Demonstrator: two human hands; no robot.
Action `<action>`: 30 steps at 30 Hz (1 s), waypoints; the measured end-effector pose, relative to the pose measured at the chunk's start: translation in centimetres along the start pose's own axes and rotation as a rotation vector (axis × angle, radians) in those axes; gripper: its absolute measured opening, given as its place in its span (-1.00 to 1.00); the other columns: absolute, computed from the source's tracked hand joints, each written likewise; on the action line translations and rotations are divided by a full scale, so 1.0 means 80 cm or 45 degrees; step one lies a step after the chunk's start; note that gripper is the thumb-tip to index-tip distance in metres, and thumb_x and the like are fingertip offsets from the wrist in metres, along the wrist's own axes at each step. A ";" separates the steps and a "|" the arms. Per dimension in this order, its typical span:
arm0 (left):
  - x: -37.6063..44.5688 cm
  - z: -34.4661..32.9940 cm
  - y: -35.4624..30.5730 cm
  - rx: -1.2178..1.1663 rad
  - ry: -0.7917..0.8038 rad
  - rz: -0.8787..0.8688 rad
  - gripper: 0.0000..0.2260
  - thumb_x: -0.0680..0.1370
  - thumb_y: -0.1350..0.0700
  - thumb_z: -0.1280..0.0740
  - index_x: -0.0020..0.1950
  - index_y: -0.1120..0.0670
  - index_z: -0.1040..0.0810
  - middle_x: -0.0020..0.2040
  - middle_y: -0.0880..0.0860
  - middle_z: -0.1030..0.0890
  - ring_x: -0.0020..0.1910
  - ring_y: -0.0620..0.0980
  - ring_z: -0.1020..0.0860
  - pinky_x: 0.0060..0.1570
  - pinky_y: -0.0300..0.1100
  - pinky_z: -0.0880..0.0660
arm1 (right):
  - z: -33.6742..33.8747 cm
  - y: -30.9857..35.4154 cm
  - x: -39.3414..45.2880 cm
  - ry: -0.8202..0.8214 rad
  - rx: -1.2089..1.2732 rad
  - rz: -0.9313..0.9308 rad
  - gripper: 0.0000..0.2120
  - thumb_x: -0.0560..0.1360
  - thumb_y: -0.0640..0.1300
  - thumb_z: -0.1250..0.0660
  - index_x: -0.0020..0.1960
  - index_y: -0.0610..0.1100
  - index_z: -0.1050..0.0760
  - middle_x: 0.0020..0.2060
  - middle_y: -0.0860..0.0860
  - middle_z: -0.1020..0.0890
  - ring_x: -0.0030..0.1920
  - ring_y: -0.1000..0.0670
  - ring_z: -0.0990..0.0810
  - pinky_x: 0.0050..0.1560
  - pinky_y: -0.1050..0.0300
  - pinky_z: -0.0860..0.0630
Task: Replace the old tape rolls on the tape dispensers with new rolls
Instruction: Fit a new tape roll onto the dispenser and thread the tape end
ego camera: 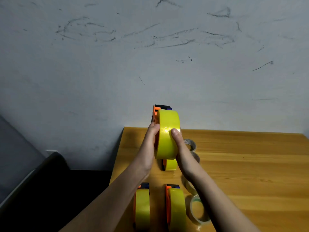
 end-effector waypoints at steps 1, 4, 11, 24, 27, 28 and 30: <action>-0.001 -0.002 0.002 -0.018 0.003 0.003 -0.56 0.44 -0.14 -0.25 0.28 -0.01 -0.50 0.09 -0.01 -0.65 0.02 -0.13 -0.63 -0.11 -0.27 -0.54 | -0.001 -0.001 0.000 -0.014 0.015 -0.004 0.14 0.11 0.44 -0.42 0.53 -0.03 -0.13 0.38 -0.05 -0.44 0.32 0.01 -0.49 0.16 0.20 -0.54; 0.002 0.003 0.006 -0.056 -0.054 0.021 -0.52 0.44 -0.14 -0.18 0.28 0.04 -0.51 0.09 0.03 -0.66 0.06 -0.05 -0.63 -0.04 -0.18 -0.53 | -0.002 0.003 0.000 -0.074 0.044 0.042 -0.06 0.22 0.28 -0.31 0.53 0.00 -0.13 0.36 -0.02 -0.45 0.27 0.11 -0.51 0.15 0.23 -0.54; 0.006 0.030 -0.011 0.091 -0.258 -0.071 -0.79 0.60 -0.02 -0.20 0.01 0.03 -0.59 -0.12 -0.04 -0.69 -0.08 -0.10 -0.64 0.03 -0.12 -0.53 | 0.014 0.012 0.003 -0.083 -0.185 -0.030 -0.20 0.27 0.36 -0.35 0.41 0.09 -0.22 0.27 0.20 -0.41 0.17 0.37 -0.44 0.00 0.41 -0.45; 0.017 0.022 0.011 0.239 -0.025 0.154 -0.60 0.49 -0.06 -0.27 0.29 0.03 -0.48 0.13 0.06 -0.63 0.11 -0.01 -0.60 0.13 0.00 -0.52 | 0.013 0.021 -0.003 -0.051 -0.281 -0.124 -0.54 0.38 0.27 -0.26 0.09 -0.02 -0.58 -0.01 0.02 -0.69 0.01 0.08 -0.65 0.05 0.15 -0.56; 0.015 0.022 0.015 0.119 -0.075 0.246 -0.53 0.37 -0.04 -0.21 0.16 0.20 -0.55 0.09 0.23 -0.63 0.08 0.12 -0.58 0.19 0.11 -0.44 | 0.008 0.011 -0.001 0.047 -0.217 -0.125 -0.56 0.43 0.15 -0.32 0.23 -0.04 -0.53 0.09 0.01 -0.66 0.10 0.08 -0.64 0.13 0.10 -0.56; 0.016 0.024 0.018 0.103 -0.093 0.263 -0.59 0.42 -0.01 -0.16 0.08 0.21 -0.59 0.02 0.23 -0.64 0.02 0.11 -0.58 0.14 0.05 -0.45 | 0.007 0.007 0.000 0.094 -0.212 -0.127 -0.59 0.45 0.10 -0.35 0.25 -0.02 -0.51 0.10 0.02 -0.66 0.11 0.08 -0.63 0.13 0.11 -0.56; 0.017 0.025 0.019 0.069 -0.102 0.282 -0.60 0.53 0.03 -0.05 -0.04 0.20 -0.63 -0.10 0.20 -0.66 -0.07 0.10 -0.59 0.06 -0.01 -0.47 | 0.003 0.004 0.001 0.188 -0.264 -0.100 -0.53 0.43 0.06 -0.45 0.29 0.01 -0.46 0.09 0.02 -0.64 0.13 0.05 -0.61 0.14 0.11 -0.55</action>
Point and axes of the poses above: each hand's wrist, its own x-axis towards the middle knuckle, its own z-axis out of the back of the hand, y = z × x, the point moved 10 cm from there along x, towards the middle knuckle
